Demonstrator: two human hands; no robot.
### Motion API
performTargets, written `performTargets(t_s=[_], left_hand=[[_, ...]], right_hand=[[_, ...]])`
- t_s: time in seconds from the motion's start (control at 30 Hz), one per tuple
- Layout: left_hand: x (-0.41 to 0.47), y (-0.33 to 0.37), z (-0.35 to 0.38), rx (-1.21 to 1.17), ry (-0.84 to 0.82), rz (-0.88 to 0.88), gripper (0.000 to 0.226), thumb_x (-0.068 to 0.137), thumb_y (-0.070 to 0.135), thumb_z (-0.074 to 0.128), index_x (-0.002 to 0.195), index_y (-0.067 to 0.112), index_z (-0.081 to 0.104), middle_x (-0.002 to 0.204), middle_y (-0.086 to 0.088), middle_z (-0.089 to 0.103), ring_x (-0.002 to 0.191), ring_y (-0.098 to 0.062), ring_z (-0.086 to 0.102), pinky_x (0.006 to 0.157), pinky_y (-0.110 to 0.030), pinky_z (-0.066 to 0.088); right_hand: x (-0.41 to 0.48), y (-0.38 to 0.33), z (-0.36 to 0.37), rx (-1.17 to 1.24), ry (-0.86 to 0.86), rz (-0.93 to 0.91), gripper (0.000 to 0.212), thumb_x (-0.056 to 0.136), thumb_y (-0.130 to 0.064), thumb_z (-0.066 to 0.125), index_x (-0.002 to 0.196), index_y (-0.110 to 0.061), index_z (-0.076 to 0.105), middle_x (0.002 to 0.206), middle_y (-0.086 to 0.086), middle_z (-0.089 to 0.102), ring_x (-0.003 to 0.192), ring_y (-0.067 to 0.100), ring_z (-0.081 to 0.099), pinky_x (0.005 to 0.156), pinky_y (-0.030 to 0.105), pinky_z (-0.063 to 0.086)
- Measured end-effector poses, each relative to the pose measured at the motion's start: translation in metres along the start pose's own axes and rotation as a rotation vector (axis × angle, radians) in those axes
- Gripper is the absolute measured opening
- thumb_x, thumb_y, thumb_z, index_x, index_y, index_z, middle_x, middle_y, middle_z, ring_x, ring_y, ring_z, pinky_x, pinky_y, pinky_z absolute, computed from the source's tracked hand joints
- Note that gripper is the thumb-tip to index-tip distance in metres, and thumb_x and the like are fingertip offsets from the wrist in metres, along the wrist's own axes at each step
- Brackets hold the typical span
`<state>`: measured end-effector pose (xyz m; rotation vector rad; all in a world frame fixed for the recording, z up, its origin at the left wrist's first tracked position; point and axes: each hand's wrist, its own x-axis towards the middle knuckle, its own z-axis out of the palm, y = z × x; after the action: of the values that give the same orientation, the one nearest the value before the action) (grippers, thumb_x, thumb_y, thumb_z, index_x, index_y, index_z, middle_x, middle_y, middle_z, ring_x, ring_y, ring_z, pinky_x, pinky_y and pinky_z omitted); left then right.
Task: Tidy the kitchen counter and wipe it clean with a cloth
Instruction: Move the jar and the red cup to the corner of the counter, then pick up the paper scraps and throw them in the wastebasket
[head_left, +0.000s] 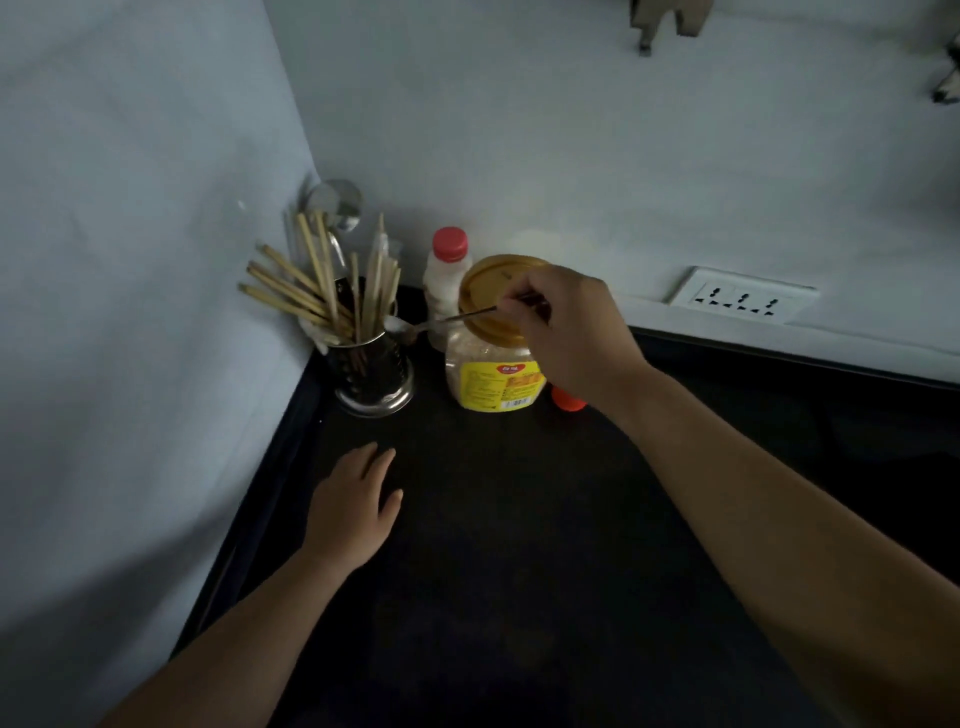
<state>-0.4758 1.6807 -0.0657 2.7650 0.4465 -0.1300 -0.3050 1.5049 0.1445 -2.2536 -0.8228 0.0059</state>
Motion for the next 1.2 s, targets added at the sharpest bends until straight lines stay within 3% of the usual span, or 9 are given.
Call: performTargets(t_s=[0.13,0.3,0.4,0.57,0.63,0.77,0.93,1.07,1.2], left_hand=[[-0.007,-0.017,0.013,0.070,-0.062,-0.009,0.057,0.089,0.039,0.051,0.141,0.019,0.037,0.151,-0.009,0.032,0.138,-0.029,0.030,0.106,-0.051,0.034],[-0.010,-0.022,0.019,0.068,-0.068,0.008,0.057,0.087,0.039,0.050,0.139,0.020,0.039,0.149,-0.009,0.036,0.136,-0.030,0.035,0.101,-0.053,0.036],[-0.011,-0.023,0.023,0.056,-0.058,0.003,0.056,0.089,0.043,0.040,0.141,0.023,0.035,0.151,-0.007,0.033,0.138,-0.028,0.031,0.104,-0.052,0.032],[-0.014,-0.025,0.027,0.043,-0.048,-0.001,0.056,0.090,0.046,0.027,0.141,0.024,0.034,0.151,-0.006,0.032,0.138,-0.027,0.030,0.105,-0.053,0.031],[-0.013,-0.024,0.027,0.034,-0.035,0.005,0.056,0.090,0.045,0.029,0.141,0.024,0.033,0.151,-0.006,0.032,0.139,-0.027,0.030,0.105,-0.054,0.030],[-0.012,-0.026,0.027,0.005,-0.031,0.012,0.055,0.090,0.043,0.038,0.142,0.025,0.032,0.153,-0.006,0.028,0.141,-0.026,0.025,0.108,-0.053,0.026],[-0.011,-0.023,0.020,-0.006,-0.086,0.006,0.056,0.093,0.042,0.038,0.145,0.025,0.024,0.157,-0.003,0.015,0.144,-0.023,0.012,0.113,-0.049,0.018],[-0.014,-0.007,0.000,-0.074,-0.100,-0.004,0.054,0.090,0.044,0.043,0.137,0.017,0.039,0.145,-0.007,0.041,0.134,-0.024,0.037,0.105,-0.050,0.035],[-0.057,0.038,-0.018,-0.386,-0.136,0.016,0.039,0.090,0.042,0.048,0.124,0.022,0.052,0.122,0.006,0.057,0.111,-0.011,0.055,0.088,-0.028,0.044]], right_hand=[[0.032,-0.017,0.039,-0.108,-0.037,-0.022,0.013,0.087,-0.016,0.056,0.087,-0.008,0.066,0.082,0.006,0.068,0.075,0.018,0.059,0.065,0.021,0.038],[0.060,-0.026,0.067,-0.125,-0.102,0.011,0.009,0.086,-0.017,0.058,0.091,-0.013,0.065,0.086,0.001,0.066,0.078,0.015,0.057,0.064,0.024,0.042],[0.070,-0.030,0.086,-0.106,-0.137,0.024,0.006,0.083,-0.014,0.061,0.087,-0.010,0.065,0.080,-0.001,0.062,0.072,0.011,0.054,0.057,0.020,0.038],[0.071,-0.031,0.117,-0.093,-0.216,0.059,0.002,0.085,-0.010,0.058,0.083,-0.009,0.057,0.081,0.004,0.062,0.077,0.018,0.059,0.061,0.021,0.045],[0.065,-0.028,0.120,-0.102,-0.224,0.068,0.005,0.087,-0.012,0.057,0.091,-0.009,0.056,0.082,0.004,0.062,0.076,0.017,0.058,0.064,0.027,0.048],[0.043,-0.025,0.109,-0.097,-0.176,0.086,0.039,0.086,-0.020,0.061,0.123,-0.019,0.048,0.091,-0.005,0.056,0.077,0.007,0.051,0.063,0.020,0.038],[-0.021,-0.019,0.087,-0.126,-0.113,0.194,0.039,0.090,-0.035,0.054,0.125,-0.017,0.047,0.114,0.003,0.058,0.100,0.014,0.056,0.078,0.027,0.046],[-0.099,-0.004,0.077,-0.097,-0.180,0.388,0.041,0.092,-0.046,0.044,0.121,-0.018,0.052,0.117,0.002,0.056,0.107,0.016,0.054,0.089,0.032,0.046],[-0.192,0.002,0.058,0.090,-0.105,0.588,0.035,0.093,-0.044,0.044,0.119,-0.023,0.054,0.114,-0.007,0.056,0.101,0.006,0.053,0.087,0.027,0.046]])
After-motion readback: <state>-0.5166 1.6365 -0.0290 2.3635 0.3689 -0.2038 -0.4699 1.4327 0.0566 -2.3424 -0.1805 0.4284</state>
